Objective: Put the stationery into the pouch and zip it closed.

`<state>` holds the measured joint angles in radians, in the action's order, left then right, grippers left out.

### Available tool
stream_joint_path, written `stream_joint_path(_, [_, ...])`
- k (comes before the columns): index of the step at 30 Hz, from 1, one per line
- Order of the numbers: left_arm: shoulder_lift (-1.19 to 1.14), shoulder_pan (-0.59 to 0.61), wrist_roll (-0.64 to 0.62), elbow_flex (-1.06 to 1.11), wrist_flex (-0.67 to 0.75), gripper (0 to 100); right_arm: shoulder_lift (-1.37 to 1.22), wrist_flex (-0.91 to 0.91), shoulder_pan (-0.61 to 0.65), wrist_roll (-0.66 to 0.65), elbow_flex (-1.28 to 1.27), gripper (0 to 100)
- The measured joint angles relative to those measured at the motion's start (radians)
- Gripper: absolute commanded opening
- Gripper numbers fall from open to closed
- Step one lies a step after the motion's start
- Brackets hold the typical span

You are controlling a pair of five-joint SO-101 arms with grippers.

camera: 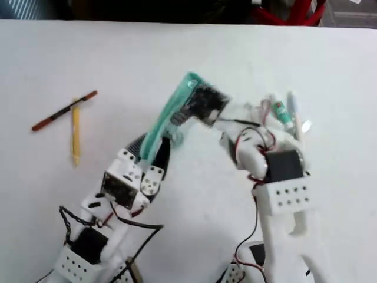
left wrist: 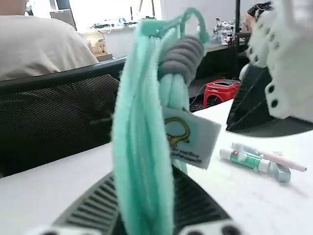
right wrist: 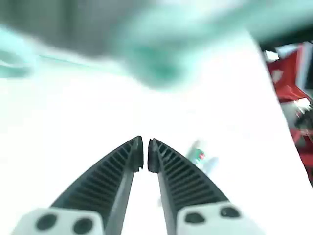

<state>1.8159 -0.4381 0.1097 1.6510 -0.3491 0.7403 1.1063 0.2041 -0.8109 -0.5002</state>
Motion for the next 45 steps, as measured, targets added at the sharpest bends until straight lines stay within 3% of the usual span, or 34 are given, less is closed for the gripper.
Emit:
stream_joint_path(7, [-0.002, -0.005, -0.002, -0.055, 0.0, 3, 0.127, -0.066, -0.101, 0.4, 0.028, 2.1])
stream_joint_path(11, [-0.072, -0.06, -0.002, -0.097, -0.006, 3, 0.135, -0.066, -0.101, 0.442, 0.028, 2.1])
stream_joint_path(20, [-0.603, -0.055, -0.133, -0.391, 0.0, 3, 0.135, 0.058, -0.124, 0.448, 0.123, 2.1])
stream_joint_path(26, [-0.81, -0.014, -0.137, -0.377, 0.241, 3, 0.121, 0.15, -0.124, 0.486, 0.215, 2.2])
stream_joint_path(31, [-0.865, -0.014, -0.137, -0.348, 0.362, 3, -0.095, 0.224, -0.124, 0.632, 0.364, 10.6])
stream_joint_path(37, [-0.865, -0.014, -0.137, -0.33, 0.371, 3, -0.434, 0.517, -0.126, 0.881, 0.779, 15.2])
stream_joint_path(40, [-0.864, -0.014, -0.137, -0.316, 0.373, 3, -0.482, 0.595, -0.074, 0.931, 0.95, 15.5])
stream_joint_path(45, [-0.864, -0.014, -0.137, -0.316, 0.373, 8, -0.48, 0.608, 0.069, 0.941, 1.01, 15.3])
